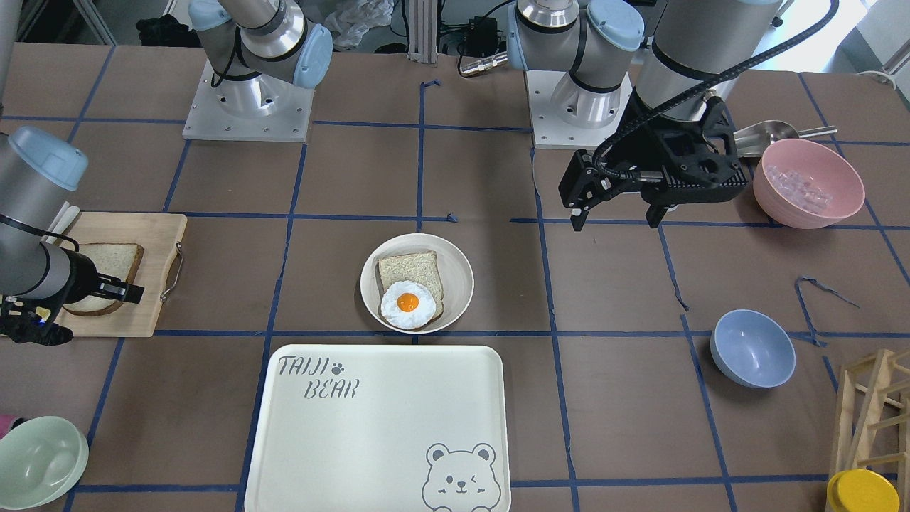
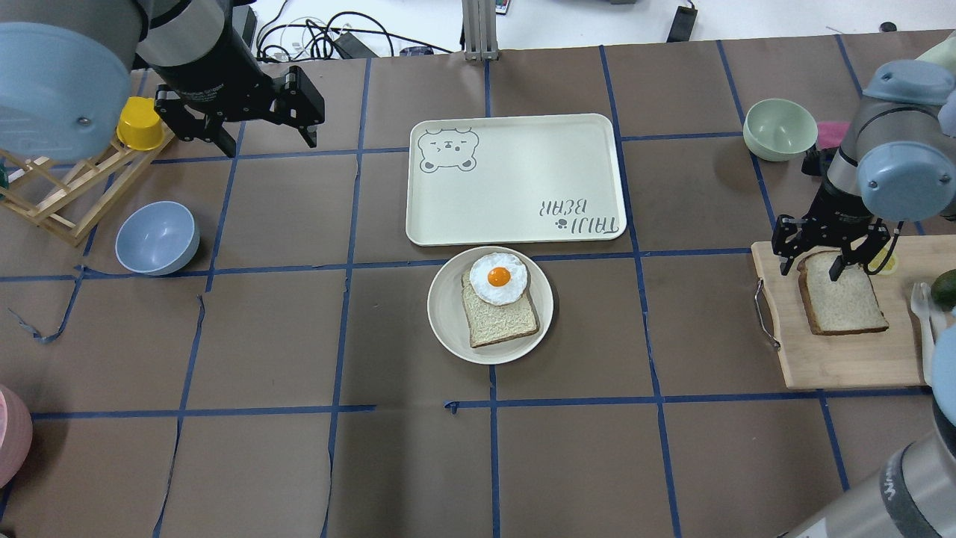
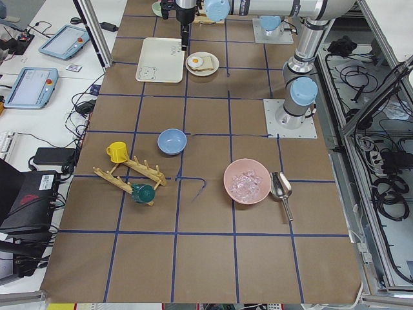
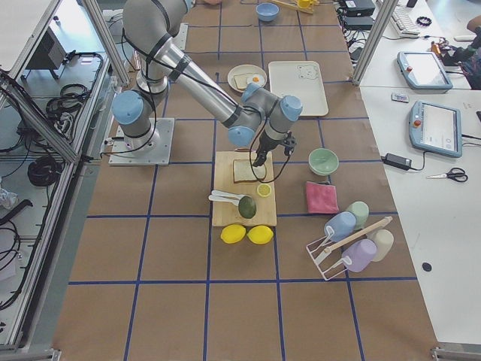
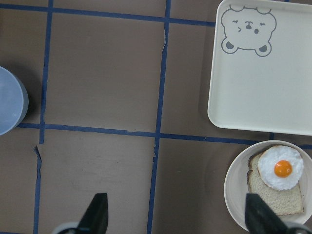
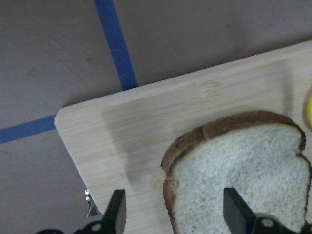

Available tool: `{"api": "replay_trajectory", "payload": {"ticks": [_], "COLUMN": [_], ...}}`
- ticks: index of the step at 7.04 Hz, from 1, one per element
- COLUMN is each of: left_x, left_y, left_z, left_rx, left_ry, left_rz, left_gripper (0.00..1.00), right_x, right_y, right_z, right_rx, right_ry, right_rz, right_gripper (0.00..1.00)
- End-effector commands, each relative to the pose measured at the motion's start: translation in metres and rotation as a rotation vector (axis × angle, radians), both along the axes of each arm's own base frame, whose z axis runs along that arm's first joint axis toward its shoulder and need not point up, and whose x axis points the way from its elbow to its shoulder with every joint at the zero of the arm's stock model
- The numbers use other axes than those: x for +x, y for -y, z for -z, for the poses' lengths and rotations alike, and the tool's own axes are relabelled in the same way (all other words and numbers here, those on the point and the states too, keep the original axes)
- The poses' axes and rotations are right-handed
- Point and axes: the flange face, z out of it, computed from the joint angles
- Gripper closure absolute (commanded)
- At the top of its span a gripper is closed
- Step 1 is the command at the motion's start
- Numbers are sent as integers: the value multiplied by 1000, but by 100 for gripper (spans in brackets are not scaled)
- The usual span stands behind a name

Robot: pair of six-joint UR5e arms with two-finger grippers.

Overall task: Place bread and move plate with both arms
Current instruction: 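Lower the right gripper and pinch the bread slice's edge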

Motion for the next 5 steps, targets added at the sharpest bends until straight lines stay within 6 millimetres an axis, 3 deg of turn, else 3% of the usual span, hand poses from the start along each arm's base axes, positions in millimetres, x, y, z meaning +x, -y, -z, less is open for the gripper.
{"api": "replay_trajectory", "payload": {"ticks": [1, 5], "left_x": [0, 1], "left_y": [-3, -6], "left_z": [0, -1], "left_rx": [0, -5], "left_ry": [0, 2], "left_rz": [1, 7], "left_gripper": [0, 0], "right_x": [-1, -3], "right_y": [-4, -10], "right_z": [5, 9], "right_rx": [12, 38], "right_ry": [-5, -37], "right_rz": [19, 29], "right_gripper": [26, 54]}}
